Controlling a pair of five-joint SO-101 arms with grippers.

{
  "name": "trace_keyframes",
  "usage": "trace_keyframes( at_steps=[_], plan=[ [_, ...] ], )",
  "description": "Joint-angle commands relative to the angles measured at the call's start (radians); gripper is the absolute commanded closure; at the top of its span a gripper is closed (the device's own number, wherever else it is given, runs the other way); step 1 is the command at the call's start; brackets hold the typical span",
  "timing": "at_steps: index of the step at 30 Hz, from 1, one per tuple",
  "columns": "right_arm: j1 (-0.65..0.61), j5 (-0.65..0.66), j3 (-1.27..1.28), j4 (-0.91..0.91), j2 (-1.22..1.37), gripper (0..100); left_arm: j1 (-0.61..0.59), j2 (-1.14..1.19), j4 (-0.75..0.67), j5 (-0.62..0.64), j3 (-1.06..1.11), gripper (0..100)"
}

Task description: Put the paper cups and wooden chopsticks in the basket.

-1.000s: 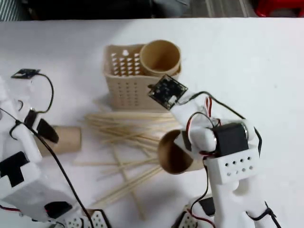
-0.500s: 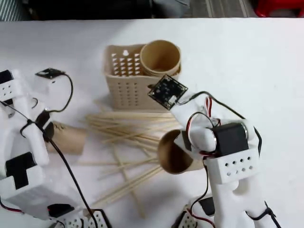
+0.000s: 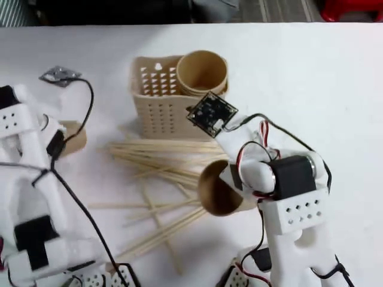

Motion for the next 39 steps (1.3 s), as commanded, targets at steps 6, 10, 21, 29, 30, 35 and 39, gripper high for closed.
trace_keyframes(
  at_steps=[6,10,21,29,30,35,39],
  plan=[
    [0.013,-0.029,-0.222,0.004,-0.022,98.0,0.053,-0.246,0.003,0.141,-0.020,98],
    [0.005,-0.120,-0.364,0.001,-0.013,98.1,0.056,-0.255,0.003,0.181,-0.020,98],
    [-0.047,-0.437,-0.514,-0.282,0.016,98.1,0.058,-0.257,0.000,0.236,-0.018,98],
    [-0.018,-0.637,-0.516,-0.495,0.160,98.1,0.056,-0.259,-0.006,0.235,-0.005,98],
    [-0.008,-0.654,-0.516,-0.515,0.176,98.1,0.056,-0.259,-0.011,0.235,0.009,98],
    [0.050,-0.730,-0.516,-0.545,0.263,98.1,0.053,-0.259,-0.094,0.235,0.109,98],
    [0.091,-0.756,-0.516,-0.545,0.334,98.1,0.054,-0.259,-0.124,0.235,0.144,98]
  ],
)
